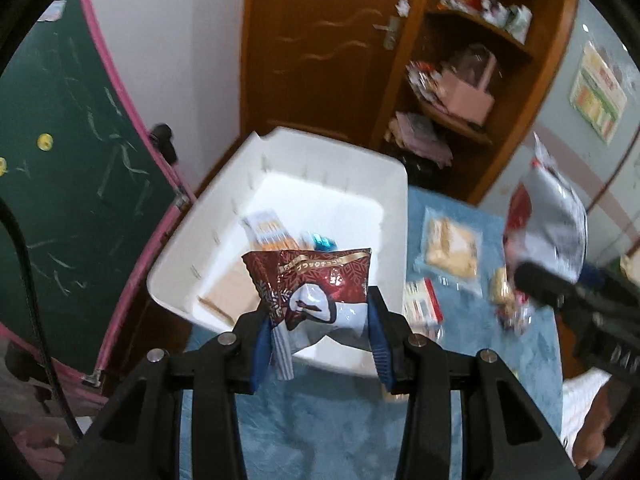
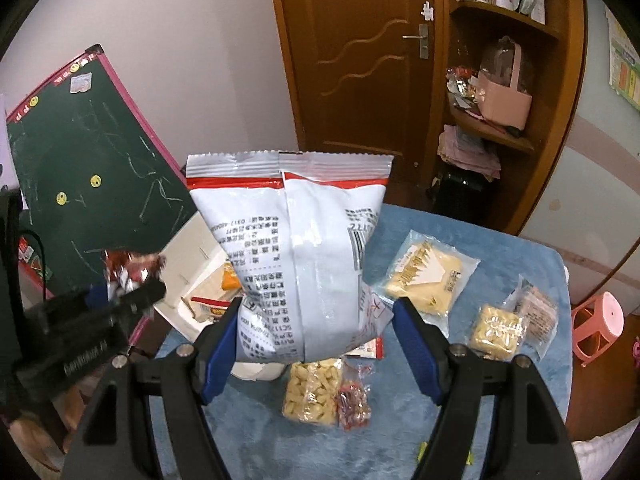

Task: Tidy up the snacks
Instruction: 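Carry the pastry packet and chip bag into the white tray and release both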

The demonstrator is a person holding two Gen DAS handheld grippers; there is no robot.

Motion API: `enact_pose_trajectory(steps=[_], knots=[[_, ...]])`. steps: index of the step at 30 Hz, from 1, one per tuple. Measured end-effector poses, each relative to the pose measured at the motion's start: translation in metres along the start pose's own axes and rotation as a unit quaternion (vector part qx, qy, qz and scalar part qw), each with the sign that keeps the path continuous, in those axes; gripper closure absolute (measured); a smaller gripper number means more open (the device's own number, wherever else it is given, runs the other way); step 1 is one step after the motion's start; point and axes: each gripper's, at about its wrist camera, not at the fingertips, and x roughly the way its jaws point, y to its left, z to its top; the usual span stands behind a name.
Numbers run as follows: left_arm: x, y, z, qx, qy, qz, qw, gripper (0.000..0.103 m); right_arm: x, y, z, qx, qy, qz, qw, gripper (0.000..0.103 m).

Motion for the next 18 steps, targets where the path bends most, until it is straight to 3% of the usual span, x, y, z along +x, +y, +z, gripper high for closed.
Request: enact_pose_trajectory(steps=[4, 8, 11, 15, 18], knots=[[0.014, -0.021, -0.017, 0.016, 0.021, -0.038, 0.9989, 0.062, 0.01, -0.017, -0.014, 0.016, 0.019, -0.014, 1.0, 0.029], [0.013, -0.044, -0.028, 0.04, 0.011, -0.103, 0.9938, 0.062, 0.01, -0.038, -0.027, 0.036, 0.027, -0.021, 0.999, 0.029], [0.006, -0.052, -0.031, 0.056, 0.0, -0.119, 0.9913, 0.062, 0.009, -0.047, -0.033, 0.044, 0.029, -0.021, 0.998, 0.029], [0.005, -0.044, -0.022, 0.047, -0.008, -0.096, 0.9943, 0.062, 0.011, -0.043, -0.033, 0.041, 0.029, -0.01, 0.999, 0.029], [0.011, -0.026, -0.012, 0.034, -0.008, -0.055, 0.9979, 0.062, 0.016, -0.031, -0.026, 0.034, 0.03, 0.009, 0.999, 0.029]])
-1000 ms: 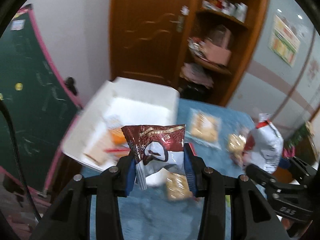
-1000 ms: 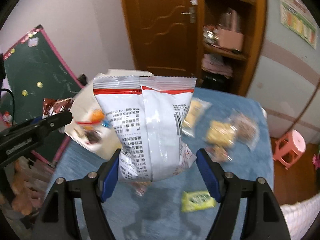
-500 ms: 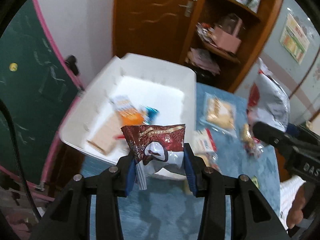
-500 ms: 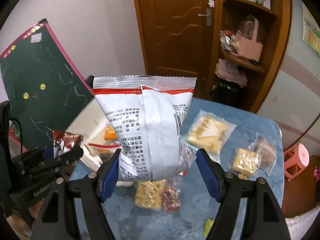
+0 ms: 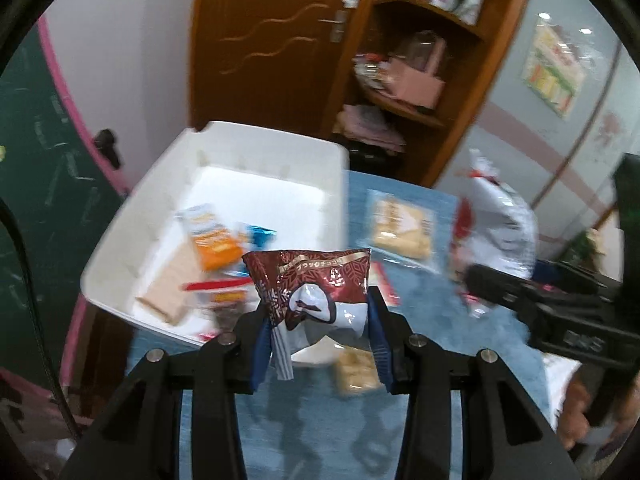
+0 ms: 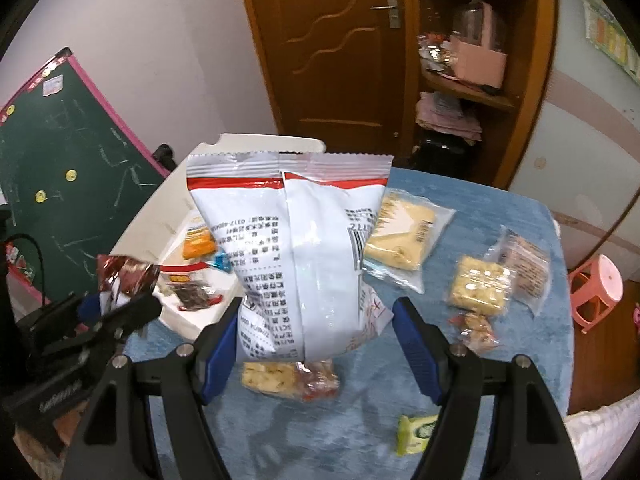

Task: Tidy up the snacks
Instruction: 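Carry the pastry packet and chip bag into the white tray and release both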

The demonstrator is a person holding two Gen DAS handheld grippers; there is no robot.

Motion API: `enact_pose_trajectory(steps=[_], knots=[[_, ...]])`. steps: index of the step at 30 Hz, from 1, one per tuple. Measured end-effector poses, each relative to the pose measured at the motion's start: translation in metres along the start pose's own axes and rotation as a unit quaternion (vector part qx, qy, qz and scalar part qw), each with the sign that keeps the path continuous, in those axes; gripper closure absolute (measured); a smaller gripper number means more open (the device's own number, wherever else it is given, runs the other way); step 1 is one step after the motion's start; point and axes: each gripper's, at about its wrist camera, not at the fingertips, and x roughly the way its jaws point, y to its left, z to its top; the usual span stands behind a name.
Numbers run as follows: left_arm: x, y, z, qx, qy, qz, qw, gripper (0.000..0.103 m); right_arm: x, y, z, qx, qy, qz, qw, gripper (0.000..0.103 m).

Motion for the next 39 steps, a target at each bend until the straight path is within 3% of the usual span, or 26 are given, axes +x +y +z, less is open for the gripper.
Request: enact_pose_trajectory(steps=[8, 12, 18, 22, 23, 29, 39], knots=[[0.012, 0.063, 0.03, -0.05, 0.004, 0.101, 0.9937, 0.062, 0.027, 0.051, 0.042, -0.022, 0.005, 0.04, 0.999, 0.029], [0.013, 0.084, 0.042, -0.063, 0.0, 0.121, 0.9906, 0.062, 0.047, 0.07, 0.063, -0.023, 0.017, 0.043, 0.999, 0.028], [0.031, 0.103, 0.056, -0.079, 0.018, 0.13, 0.9882, 0.06, 0.085, 0.083, 0.081, -0.021, 0.052, 0.03, 0.998, 0.028], [0.043, 0.108, 0.055, -0.085, 0.03, 0.135, 0.9867, 0.027, 0.103, 0.081, 0.08, -0.006, 0.078, 0.058, 0.995, 0.027], [0.044, 0.11, 0.054, -0.089, 0.03, 0.137, 0.9861, 0.025, 0.104, 0.083, 0.079, -0.009, 0.078, 0.056, 0.995, 0.027], [0.048, 0.119, 0.046, -0.112, 0.042, 0.127, 0.9846, 0.024, 0.101, 0.084, 0.073, -0.018, 0.069, 0.069, 0.995, 0.008], [0.012, 0.099, 0.032, -0.094, 0.004, 0.136, 0.9862, 0.024, 0.071, 0.08, 0.043, -0.012, 0.052, 0.089, 0.995, 0.008]])
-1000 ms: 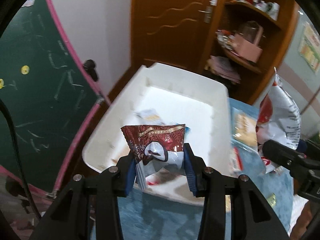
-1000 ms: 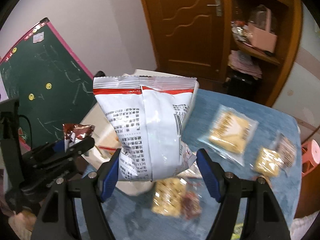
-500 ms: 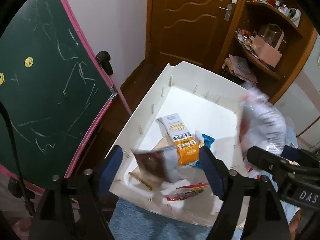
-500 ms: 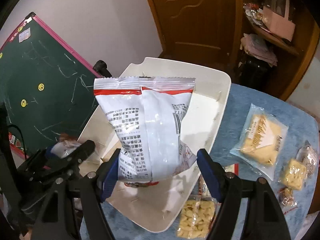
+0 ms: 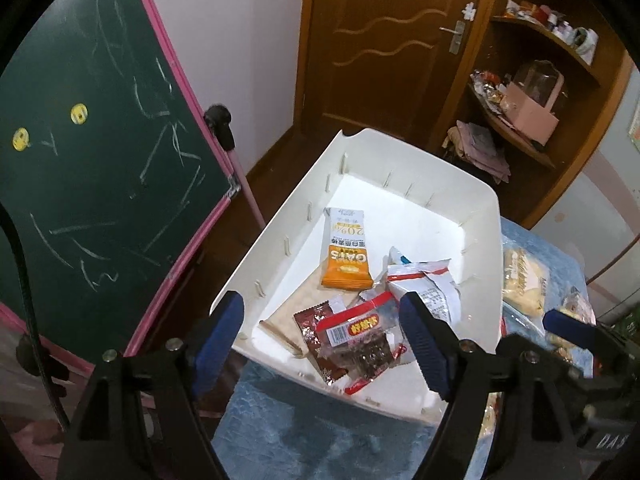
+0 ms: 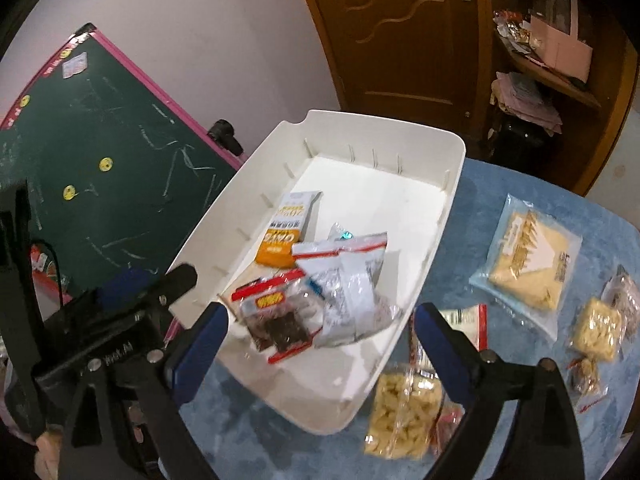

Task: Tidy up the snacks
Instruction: 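Carry the pastry packet and chip bag into the white tray and release both, then move both grippers back over the remaining snacks on the table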

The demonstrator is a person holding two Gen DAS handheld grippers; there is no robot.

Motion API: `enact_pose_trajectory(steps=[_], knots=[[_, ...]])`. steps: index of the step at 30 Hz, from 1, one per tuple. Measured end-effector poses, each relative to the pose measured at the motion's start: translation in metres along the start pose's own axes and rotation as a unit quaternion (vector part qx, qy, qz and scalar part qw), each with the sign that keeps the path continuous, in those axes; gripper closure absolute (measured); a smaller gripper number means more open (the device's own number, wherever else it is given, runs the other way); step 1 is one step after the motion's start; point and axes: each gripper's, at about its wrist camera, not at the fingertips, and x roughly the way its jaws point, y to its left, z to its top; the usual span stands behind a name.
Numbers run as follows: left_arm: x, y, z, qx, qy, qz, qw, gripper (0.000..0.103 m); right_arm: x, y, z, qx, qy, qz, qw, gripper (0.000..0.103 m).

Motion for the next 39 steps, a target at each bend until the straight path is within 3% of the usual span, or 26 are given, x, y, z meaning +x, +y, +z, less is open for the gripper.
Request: enact_pose_trajectory(steps=[9, 16, 26, 39], knots=[[-0.044, -0.03, -0.016, 0.018, -0.016, -0.029, 0.9993, 0.024, -0.059, -0.002, -0.046, -0.032, -0.032, -0.017, 0.999, 0.008], [-0.073, -0.073, -0.032, 0.048, -0.025, -0.063, 0.9966, 0.024, -0.107, -0.028, -0.073, -0.033, -0.057, -0.05, 0.997, 0.008], [-0.095, -0.161, -0.048, 0.117, -0.026, -0.111, 0.9866, 0.024, -0.16, -0.11, -0.094, -0.011, -0.082, -0.15, 0.985, 0.008], [-0.097, -0.271, -0.044, 0.176, 0.0, -0.15, 0.9728, 0.023, -0.215, -0.233, -0.084, 0.025, -0.075, -0.252, 0.965, 0.008]])
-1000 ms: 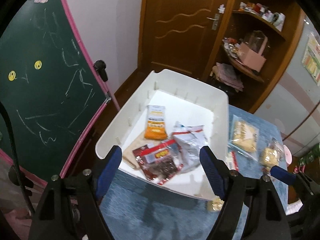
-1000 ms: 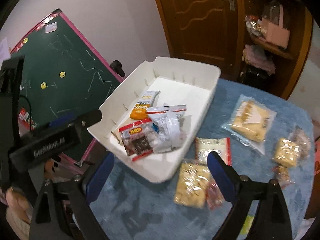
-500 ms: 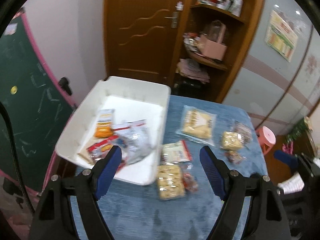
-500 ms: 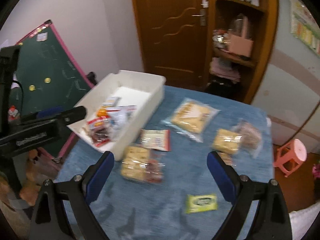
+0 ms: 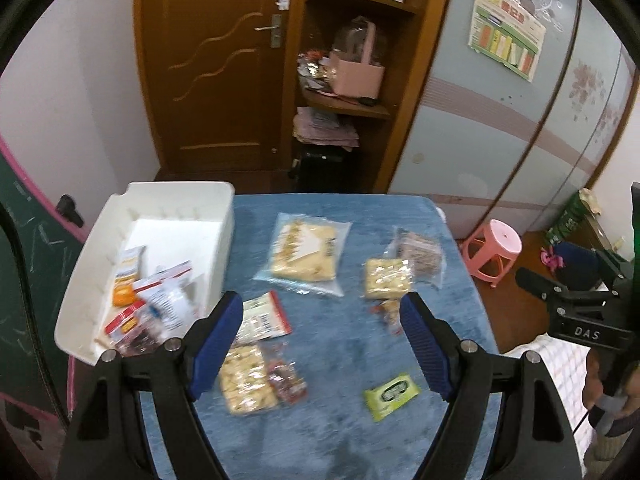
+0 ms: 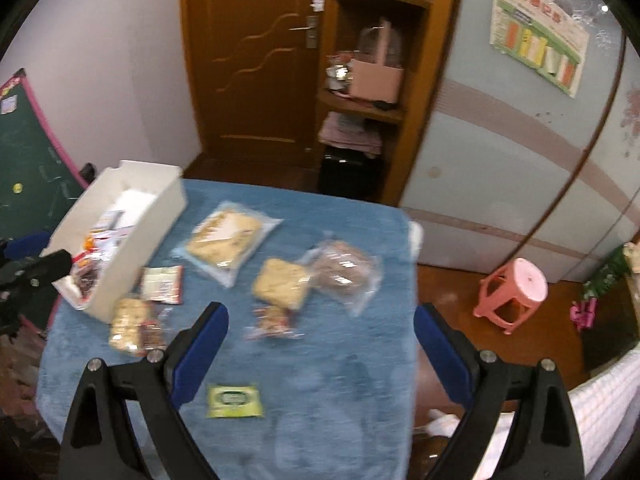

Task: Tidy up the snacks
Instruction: 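Move both grippers back over the remaining snacks on the table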

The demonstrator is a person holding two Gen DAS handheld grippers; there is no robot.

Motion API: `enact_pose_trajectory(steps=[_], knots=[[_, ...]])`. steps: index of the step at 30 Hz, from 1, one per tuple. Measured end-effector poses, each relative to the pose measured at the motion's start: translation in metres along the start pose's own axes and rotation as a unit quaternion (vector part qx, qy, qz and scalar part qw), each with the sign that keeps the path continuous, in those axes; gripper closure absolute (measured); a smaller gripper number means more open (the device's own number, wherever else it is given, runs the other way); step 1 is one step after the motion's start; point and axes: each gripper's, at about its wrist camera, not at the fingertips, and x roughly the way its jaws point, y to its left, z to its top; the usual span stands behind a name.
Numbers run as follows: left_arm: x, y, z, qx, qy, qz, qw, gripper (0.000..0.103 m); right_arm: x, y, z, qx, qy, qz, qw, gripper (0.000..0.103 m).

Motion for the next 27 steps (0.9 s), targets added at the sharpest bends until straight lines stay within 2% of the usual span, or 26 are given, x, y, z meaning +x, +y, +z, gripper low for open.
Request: enact_pose_trajectory(steps=[9, 14, 20, 23, 27], knots=[[0.026, -0.049, 0.053, 0.002, 0.02, -0.021, 0.9996, 0.023, -0.006, -0.052, 0.04, -0.033, -0.021, -0.058, 0.998, 0.008], [0.056, -0.073, 0.066, 0.004, 0.036, -0.024, 0.999, 0.023, 0.013, -0.068, 0.058, -0.051, -0.018, -0.06, 0.997, 0.008], [0.125, -0.09, 0.046, -0.006, 0.091, -0.021, 0.9956, 0.023, 0.067, -0.072, 0.057, -0.093, 0.006, -0.027, 0.995, 0.008], [0.158, -0.094, 0.03, -0.018, 0.121, -0.021, 0.9923, 0.023, 0.106, -0.058, 0.045, -0.15, 0.034, -0.023, 0.988, 0.008], [0.198, -0.098, 0.006, -0.029, 0.158, -0.019, 0.9868, 0.023, 0.146, -0.039, 0.029, -0.208, 0.057, 0.004, 0.976, 0.008]])
